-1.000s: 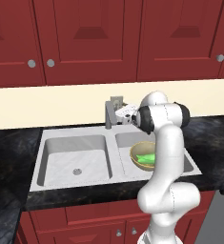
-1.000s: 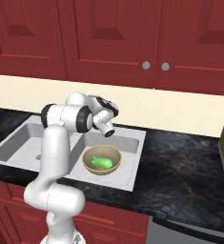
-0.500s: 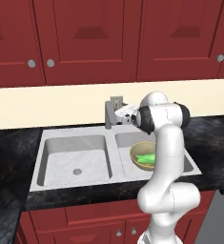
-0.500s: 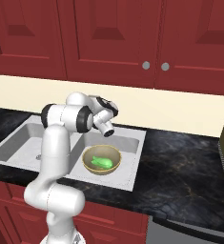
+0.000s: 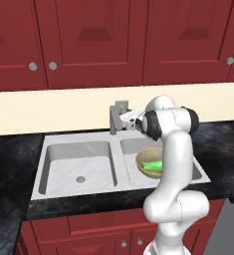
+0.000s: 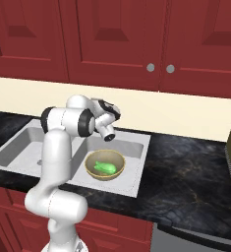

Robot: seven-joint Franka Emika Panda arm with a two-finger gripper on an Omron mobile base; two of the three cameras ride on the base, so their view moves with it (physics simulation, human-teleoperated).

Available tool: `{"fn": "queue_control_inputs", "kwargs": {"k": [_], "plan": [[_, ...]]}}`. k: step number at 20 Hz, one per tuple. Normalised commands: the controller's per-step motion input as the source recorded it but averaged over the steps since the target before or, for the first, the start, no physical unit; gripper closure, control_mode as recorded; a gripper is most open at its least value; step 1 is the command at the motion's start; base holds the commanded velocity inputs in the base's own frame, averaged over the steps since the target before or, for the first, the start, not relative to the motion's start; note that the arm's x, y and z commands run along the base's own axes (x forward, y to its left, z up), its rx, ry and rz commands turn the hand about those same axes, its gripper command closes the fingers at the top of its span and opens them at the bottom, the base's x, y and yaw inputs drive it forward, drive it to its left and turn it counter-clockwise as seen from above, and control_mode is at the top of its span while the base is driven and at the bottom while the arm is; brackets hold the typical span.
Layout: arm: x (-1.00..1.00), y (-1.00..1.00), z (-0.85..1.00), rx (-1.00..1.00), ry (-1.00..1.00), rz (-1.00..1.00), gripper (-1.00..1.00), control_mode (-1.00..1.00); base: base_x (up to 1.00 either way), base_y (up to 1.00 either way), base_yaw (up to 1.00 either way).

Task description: Pick the corn from the cabinet and place it in the bowl. Then pick the bowl and place it in the sink. Then turn on the sink facuet.

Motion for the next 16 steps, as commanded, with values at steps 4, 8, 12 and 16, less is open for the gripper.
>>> {"fn": "queue_control_inputs", "kwargs": {"k": [4, 8, 12, 16], "plan": [[0.18, -0.26, 0.01, 0.0, 0.12, -0.15, 1.0, -1.0, 0.0, 0.0, 0.0], [0.19, -0.51, 0.0, 0.0, 0.13, -0.16, 1.0, -1.0, 0.0, 0.0, 0.0], [0.18, -0.74, 0.0, 0.02, 0.11, -0.13, 1.0, -1.0, 0.0, 0.0, 0.0], [0.18, -0.82, 0.0, 0.04, 0.1, -0.11, 1.0, -1.0, 0.0, 0.0, 0.0]]}}
